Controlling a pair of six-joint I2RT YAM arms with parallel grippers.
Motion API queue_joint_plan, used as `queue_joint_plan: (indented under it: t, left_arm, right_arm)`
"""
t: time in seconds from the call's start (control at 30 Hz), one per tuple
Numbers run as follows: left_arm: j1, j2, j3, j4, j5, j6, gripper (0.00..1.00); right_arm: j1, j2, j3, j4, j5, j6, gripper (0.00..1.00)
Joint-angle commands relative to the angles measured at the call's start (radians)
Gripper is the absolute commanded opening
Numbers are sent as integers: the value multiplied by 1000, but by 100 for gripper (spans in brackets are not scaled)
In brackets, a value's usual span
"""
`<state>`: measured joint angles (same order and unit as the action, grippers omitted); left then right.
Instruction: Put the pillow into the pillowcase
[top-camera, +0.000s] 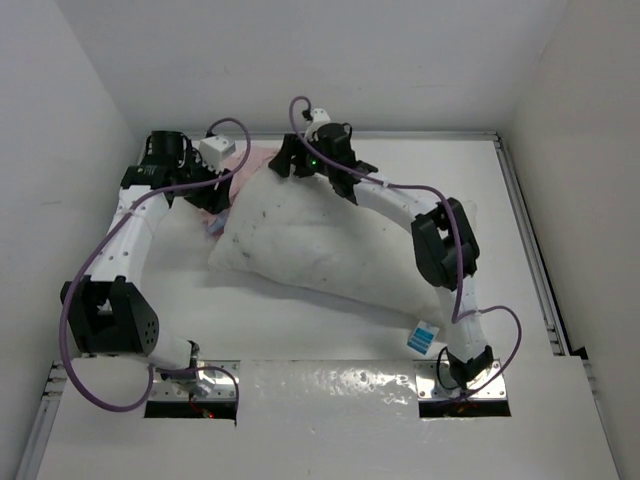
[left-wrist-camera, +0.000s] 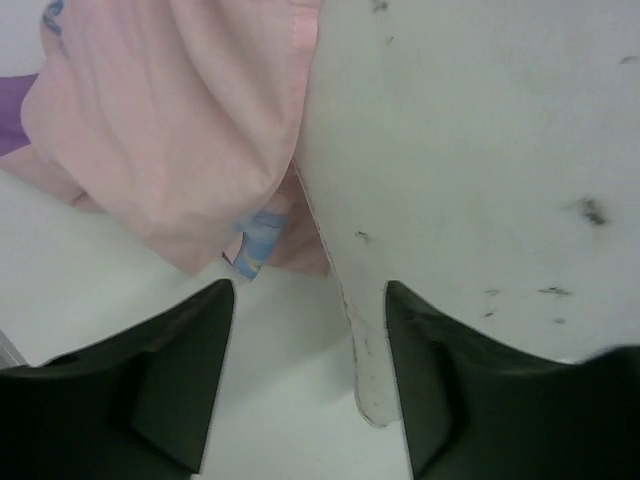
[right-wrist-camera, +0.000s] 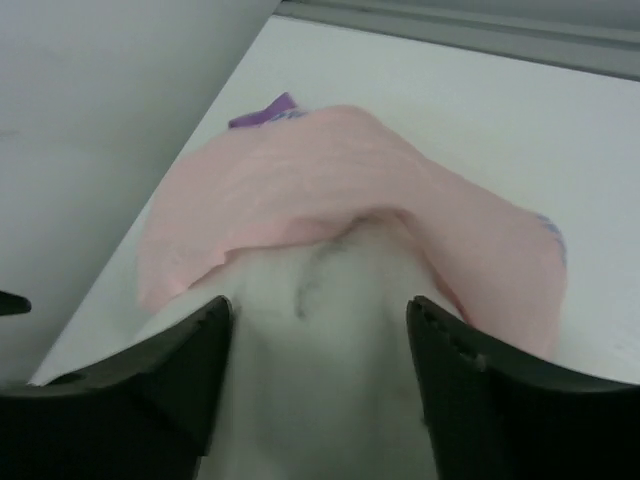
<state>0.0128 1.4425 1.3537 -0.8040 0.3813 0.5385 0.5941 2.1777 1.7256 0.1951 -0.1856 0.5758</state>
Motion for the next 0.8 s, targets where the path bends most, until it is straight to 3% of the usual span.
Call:
queue_joint_plan:
  t: [0.0, 0.03, 0.17, 0.2, 0.23, 0.27, 0.3, 0.37, 0.43, 0.53, 0.77]
  left_arm:
    - [-2, 2, 106, 29, -25, -64, 62]
    - [4, -4, 108, 28, -50, -64, 64]
    - [73, -63, 38, 63, -120, -84, 66]
    - [82, -82, -2, 69, -133, -84, 62]
    - [85, -85, -19, 74, -165, -81, 58]
    - [87, -86, -60, 77, -182, -77, 50]
    - [85, -83, -80, 84, -200, -75, 47]
    - [93, -59, -144, 118, -235, -54, 47]
    - [113, -34, -180, 175, -225, -54, 52]
    - [116, 42, -203, 253, -193, -80, 60]
    - [116, 286, -122, 385, -191, -172, 62]
  right_arm:
    - [-60, -61, 124, -119, -49, -105, 91]
    - [-60, -64, 140, -158, -64, -195, 98]
    - [-60, -134, 100, -261, -113, -304, 99]
    - [-56, -185, 48, -264, -114, -316, 98]
    - [-51, -211, 19, -266, -112, -350, 93]
    - [-34, -237, -3, -276, -114, -375, 81]
    - [-19, -257, -30, -292, -112, -407, 55]
    - [45, -306, -40, -383, -101, -517, 48]
    - [137, -347, -53, -483, -57, -666, 79]
    - [248, -400, -130, -502, 29, -763, 99]
    - [360, -392, -274, -414, 213, -798, 99]
